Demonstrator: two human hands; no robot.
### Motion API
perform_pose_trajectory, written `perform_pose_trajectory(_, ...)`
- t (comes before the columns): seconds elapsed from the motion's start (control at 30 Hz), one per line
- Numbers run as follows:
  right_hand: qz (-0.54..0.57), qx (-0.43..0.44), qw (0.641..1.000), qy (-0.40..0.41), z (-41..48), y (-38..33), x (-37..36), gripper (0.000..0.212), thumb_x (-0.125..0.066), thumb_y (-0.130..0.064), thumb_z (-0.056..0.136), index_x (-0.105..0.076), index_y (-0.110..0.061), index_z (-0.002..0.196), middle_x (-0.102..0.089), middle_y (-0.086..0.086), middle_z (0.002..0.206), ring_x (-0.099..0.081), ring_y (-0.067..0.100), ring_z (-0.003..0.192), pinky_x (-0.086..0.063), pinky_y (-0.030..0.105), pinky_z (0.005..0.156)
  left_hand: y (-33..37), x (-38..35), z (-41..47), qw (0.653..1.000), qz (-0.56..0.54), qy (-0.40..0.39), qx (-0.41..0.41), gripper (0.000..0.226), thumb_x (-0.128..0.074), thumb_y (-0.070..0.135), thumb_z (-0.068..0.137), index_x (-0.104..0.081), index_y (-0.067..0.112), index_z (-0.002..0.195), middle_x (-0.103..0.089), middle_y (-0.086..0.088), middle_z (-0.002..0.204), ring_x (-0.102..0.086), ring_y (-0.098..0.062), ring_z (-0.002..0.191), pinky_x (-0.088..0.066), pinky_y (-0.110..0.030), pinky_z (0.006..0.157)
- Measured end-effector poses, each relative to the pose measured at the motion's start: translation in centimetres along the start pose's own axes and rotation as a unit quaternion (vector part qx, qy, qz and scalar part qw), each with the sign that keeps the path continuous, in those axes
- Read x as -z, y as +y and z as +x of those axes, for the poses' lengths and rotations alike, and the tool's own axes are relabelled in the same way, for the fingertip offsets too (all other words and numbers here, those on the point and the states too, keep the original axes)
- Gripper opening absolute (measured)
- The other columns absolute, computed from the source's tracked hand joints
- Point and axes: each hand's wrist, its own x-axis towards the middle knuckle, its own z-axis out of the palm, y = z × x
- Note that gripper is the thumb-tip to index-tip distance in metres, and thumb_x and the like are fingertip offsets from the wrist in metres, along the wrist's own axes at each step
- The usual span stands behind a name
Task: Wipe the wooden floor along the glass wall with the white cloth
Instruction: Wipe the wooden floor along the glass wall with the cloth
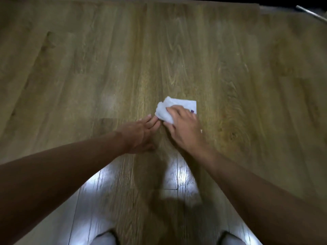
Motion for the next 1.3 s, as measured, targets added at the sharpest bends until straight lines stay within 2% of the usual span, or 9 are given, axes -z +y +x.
perform_pose_trajectory(0.13,-0.039,0.04,0.998,0.013,-4.5,3.7,1.2,0.044,-0.045,-0.04,0.087,-0.058,-0.015,0.12,-0.06,0.003,0.125,-0.057,0.026,0.109,-0.043,0.037,0.088,0.2,0.0,0.4,1.0,0.013,-0.025,-0.01,0.091,-0.043,0.053,0.094,0.007,0.004,0.151,0.01,-0.015,0.159,0.004,-0.031,0.148,-0.016,-0.039,0.119)
perform_pose_trajectory(0.3,-0.049,-0.109,0.992,0.046,1.7,6.7,2.0,0.037,-0.051,-0.023,0.09,-0.05,-0.006,0.123,-0.057,0.017,0.117,-0.054,0.035,0.106,-0.035,0.042,0.09,0.4,0.0,0.7,0.999,0.044,-0.031,-0.01,0.091,-0.041,0.052,0.095,0.012,0.0,0.149,0.012,-0.019,0.158,0.006,-0.034,0.147,-0.018,-0.04,0.12)
perform_pose_trajectory(0.43,-0.014,-0.068,0.997,0.017,6.7,0.7,-0.7,0.055,-0.05,-0.012,0.089,-0.033,-0.005,0.14,-0.042,0.018,0.139,-0.041,0.03,0.126,-0.029,0.037,0.104,0.5,0.4,0.7,0.999,0.038,-0.025,-0.003,0.092,-0.044,0.054,0.093,0.007,0.003,0.15,0.008,-0.018,0.159,0.001,-0.033,0.147,-0.02,-0.04,0.119)
perform_pose_trajectory(0.6,0.063,0.035,0.997,0.005,2.3,-3.2,-2.3,0.07,-0.061,-0.01,0.079,-0.036,-0.017,0.144,-0.047,0.011,0.14,-0.047,0.028,0.123,-0.038,0.042,0.099,-0.9,0.0,-1.8,0.991,-0.08,0.102,-0.026,0.048,-0.039,0.037,0.1,-0.041,0.017,0.143,-0.03,-0.005,0.154,-0.029,-0.019,0.142,-0.034,-0.032,0.111)
perform_pose_trajectory(0.7,0.025,0.084,0.996,0.024,0.1,0.0,-1.4,0.066,-0.06,-0.005,0.071,-0.049,-0.011,0.136,-0.054,0.013,0.133,-0.054,0.033,0.117,-0.04,0.043,0.099,-2.3,-0.9,-4.5,0.977,-0.127,0.17,0.031,0.037,-0.046,0.029,0.097,-0.062,0.008,0.124,-0.055,-0.013,0.136,-0.054,-0.029,0.124,-0.044,-0.038,0.103)
perform_pose_trajectory(0.9,-0.024,-0.133,0.99,0.048,8.0,-3.2,-1.9,0.055,-0.048,-0.024,0.092,-0.032,-0.009,0.143,-0.044,0.019,0.139,-0.044,0.036,0.121,-0.032,0.045,0.099,-7.2,-2.8,-6.9,0.963,-0.144,0.156,0.165,0.052,-0.042,0.036,0.098,-0.04,0.012,0.144,-0.034,-0.014,0.152,-0.033,-0.029,0.139,-0.028,-0.035,0.115)
perform_pose_trajectory(1.0,-0.01,-0.049,0.999,0.0,7.3,-9.3,-4.2,0.061,-0.041,-0.029,0.097,-0.016,-0.009,0.15,-0.031,0.019,0.15,-0.034,0.033,0.133,-0.025,0.043,0.108,-8.3,-3.4,-6.6,0.953,-0.166,0.131,0.215,0.056,-0.041,0.036,0.099,-0.031,0.011,0.147,-0.026,-0.015,0.155,-0.026,-0.03,0.142,-0.022,-0.036,0.117)
perform_pose_trajectory(1.17,0.0,0.101,0.994,-0.032,0.0,-11.8,-4.5,0.055,-0.055,-0.034,0.091,-0.041,-0.02,0.142,-0.034,0.007,0.152,-0.036,0.026,0.137,-0.033,0.043,0.106,-8.4,-5.4,-7.3,0.956,-0.156,0.111,0.222,0.06,-0.038,0.019,0.095,-0.018,0.008,0.151,-0.012,-0.015,0.158,-0.014,-0.03,0.146,-0.013,-0.036,0.118)
perform_pose_trajectory(1.3,-0.075,0.055,0.996,-0.002,2.2,-8.7,-1.7,0.04,-0.056,-0.035,0.093,-0.057,-0.015,0.127,-0.048,0.014,0.14,-0.047,0.034,0.124,-0.039,0.045,0.098,-8.5,-4.9,-6.8,0.962,-0.127,0.082,0.227,0.06,-0.037,0.018,0.095,-0.015,0.008,0.149,-0.008,-0.017,0.158,-0.014,-0.034,0.145,-0.016,-0.041,0.118)
